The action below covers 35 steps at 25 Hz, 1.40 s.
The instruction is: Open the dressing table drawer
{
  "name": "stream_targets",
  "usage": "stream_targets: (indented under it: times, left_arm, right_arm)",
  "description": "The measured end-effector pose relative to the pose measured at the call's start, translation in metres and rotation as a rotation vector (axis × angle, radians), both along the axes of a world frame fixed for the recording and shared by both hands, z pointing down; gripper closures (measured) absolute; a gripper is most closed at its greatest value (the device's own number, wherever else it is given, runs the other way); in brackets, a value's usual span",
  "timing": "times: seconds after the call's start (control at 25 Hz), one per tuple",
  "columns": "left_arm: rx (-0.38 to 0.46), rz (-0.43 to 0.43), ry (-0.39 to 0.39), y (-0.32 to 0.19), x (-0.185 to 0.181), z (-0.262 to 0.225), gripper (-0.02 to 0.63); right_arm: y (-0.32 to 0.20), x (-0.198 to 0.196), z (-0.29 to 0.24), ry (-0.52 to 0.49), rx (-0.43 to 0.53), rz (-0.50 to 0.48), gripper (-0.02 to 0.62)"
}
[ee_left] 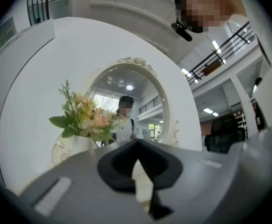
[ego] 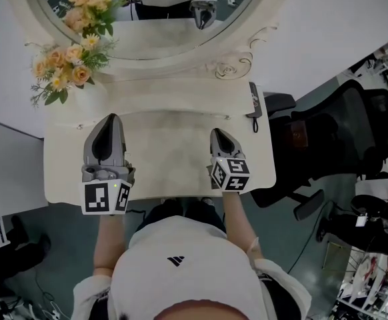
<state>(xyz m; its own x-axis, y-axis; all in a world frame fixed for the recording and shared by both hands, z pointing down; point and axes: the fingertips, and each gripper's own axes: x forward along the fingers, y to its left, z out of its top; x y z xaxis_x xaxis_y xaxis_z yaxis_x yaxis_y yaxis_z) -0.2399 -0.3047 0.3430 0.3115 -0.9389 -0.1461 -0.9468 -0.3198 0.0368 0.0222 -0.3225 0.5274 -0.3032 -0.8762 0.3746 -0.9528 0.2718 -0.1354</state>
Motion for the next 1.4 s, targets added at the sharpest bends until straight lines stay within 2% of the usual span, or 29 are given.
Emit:
stream_targets:
  times: [0.68, 1.4]
  left_arm:
    - [-0.019, 0.002, -0.001, 0.002, 0.009, 0.004, 0.598]
    - [-0.03, -0.006, -0.012, 0.005, 0.016, 0.006, 0.597]
  right_arm:
    - [-0.019, 0.045, 0.053, 0.04, -0.128, 0.101, 0.532]
    - [-0.042, 0.072, 0.074, 0.1, -0.186, 0.113, 0.485]
